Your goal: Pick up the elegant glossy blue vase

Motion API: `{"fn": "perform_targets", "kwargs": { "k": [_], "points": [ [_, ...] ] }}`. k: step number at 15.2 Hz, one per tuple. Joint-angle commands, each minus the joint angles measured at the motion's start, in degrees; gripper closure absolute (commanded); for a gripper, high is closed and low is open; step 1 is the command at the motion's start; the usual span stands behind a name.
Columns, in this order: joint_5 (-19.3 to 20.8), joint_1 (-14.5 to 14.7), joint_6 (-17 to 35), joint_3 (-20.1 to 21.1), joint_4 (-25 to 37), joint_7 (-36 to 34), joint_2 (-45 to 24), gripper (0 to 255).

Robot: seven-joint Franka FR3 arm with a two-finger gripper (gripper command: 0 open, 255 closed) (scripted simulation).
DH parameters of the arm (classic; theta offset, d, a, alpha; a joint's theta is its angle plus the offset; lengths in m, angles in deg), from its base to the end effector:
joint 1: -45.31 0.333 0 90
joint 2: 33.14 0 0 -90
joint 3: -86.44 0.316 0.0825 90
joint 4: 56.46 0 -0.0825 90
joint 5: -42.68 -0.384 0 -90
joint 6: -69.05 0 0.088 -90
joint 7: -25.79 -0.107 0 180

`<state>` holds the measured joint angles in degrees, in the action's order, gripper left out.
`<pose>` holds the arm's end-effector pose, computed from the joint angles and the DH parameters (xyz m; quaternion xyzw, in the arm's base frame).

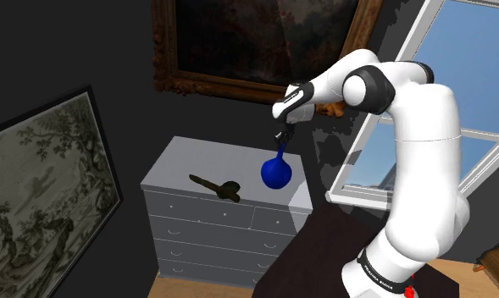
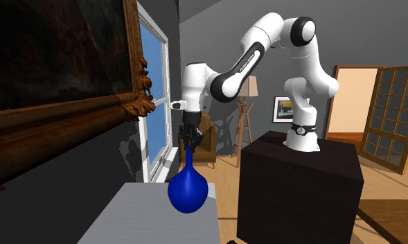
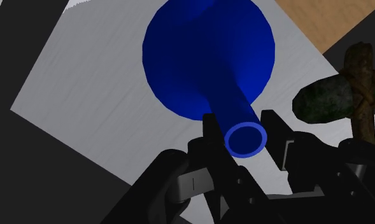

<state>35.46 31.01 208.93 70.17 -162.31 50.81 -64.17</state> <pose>0.5675 -0.3200 0.2476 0.9961 -0.0729 0.0207 0.0441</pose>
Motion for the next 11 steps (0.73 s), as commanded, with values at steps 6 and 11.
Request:
{"fn": "perform_targets", "kwargs": {
  "k": [6, 11],
  "points": [
    [1.20, 0.65, -4.08, -0.87, 0.70, -0.59, 3.55, 255],
    [1.71, 0.89, -5.94, -1.20, 1.15, -0.82, 5.00, 255]
  ]
}}
